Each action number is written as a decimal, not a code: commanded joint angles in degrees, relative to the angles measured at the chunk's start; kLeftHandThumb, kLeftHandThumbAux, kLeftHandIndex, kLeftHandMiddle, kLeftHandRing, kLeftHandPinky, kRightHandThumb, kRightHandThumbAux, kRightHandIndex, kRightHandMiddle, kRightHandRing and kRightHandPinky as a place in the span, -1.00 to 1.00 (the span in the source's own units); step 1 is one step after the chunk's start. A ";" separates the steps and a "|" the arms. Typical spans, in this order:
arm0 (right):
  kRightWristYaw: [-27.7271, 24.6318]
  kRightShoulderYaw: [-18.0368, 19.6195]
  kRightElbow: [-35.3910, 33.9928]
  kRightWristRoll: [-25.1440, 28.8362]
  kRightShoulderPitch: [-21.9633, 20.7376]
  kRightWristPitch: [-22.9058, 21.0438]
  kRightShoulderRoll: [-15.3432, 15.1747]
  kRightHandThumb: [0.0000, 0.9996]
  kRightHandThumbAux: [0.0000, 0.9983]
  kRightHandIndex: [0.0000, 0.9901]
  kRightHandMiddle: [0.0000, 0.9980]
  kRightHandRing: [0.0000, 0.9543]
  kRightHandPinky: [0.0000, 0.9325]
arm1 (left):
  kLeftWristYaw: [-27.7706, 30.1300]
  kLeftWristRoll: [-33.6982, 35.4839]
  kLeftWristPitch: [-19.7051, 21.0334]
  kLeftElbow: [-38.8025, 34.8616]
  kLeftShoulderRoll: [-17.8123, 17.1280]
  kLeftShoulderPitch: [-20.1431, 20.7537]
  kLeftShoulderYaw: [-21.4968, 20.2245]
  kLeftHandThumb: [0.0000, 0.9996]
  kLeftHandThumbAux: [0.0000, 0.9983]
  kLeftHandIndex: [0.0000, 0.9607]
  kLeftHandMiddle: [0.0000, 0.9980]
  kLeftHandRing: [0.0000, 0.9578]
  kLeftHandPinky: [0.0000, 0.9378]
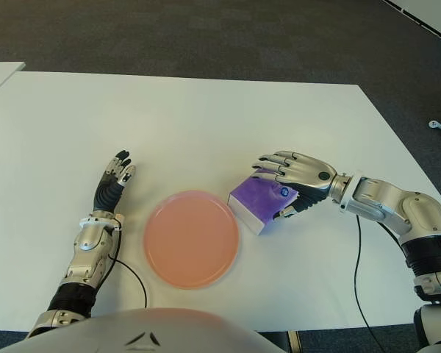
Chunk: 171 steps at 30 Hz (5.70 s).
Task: Put the tissue paper into the plate.
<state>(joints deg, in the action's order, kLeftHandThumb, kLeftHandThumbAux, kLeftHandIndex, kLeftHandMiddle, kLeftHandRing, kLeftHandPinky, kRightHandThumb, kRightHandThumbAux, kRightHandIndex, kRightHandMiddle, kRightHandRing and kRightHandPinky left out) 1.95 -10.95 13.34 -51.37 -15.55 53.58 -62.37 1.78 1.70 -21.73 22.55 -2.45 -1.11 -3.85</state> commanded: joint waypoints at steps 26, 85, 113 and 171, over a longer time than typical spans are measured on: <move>9.32 -9.53 8.26 -10.89 -6.57 0.67 4.63 -0.10 -0.62 -1.00 -1.00 -1.00 -1.00 | -0.58 -0.03 2.96 1.42 0.75 -1.62 -0.05 -1.00 -0.05 -1.00 -1.00 -1.00 -1.00; -4.89 1.80 0.86 12.54 -1.27 -5.47 -1.67 -0.32 -0.42 -1.00 -1.00 -1.00 -1.00 | -0.48 -0.39 3.53 -0.85 0.69 -3.52 0.35 -1.00 -0.05 -1.00 -1.00 -1.00 -1.00; -8.92 8.93 -1.51 18.00 8.01 -6.44 -0.73 -0.16 -0.50 -1.00 -1.00 -1.00 -1.00 | -1.44 -0.86 3.44 -0.89 1.05 -3.30 0.40 -1.00 -0.06 -1.00 -1.00 -1.00 -1.00; -2.37 3.18 1.96 2.24 5.12 4.79 -0.72 -0.21 -0.36 -1.00 -1.00 -1.00 -1.00 | -1.16 -0.61 3.00 -0.91 0.68 -3.26 0.23 -1.00 -0.05 -1.00 -1.00 -1.00 -1.00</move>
<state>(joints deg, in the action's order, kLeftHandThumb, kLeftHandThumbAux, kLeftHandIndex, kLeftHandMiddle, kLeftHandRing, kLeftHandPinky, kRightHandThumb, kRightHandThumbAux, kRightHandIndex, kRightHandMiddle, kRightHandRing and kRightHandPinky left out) -0.62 -7.07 15.07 -48.41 -10.14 57.66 -63.52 0.90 1.53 -20.86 20.28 -1.87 -2.47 -3.70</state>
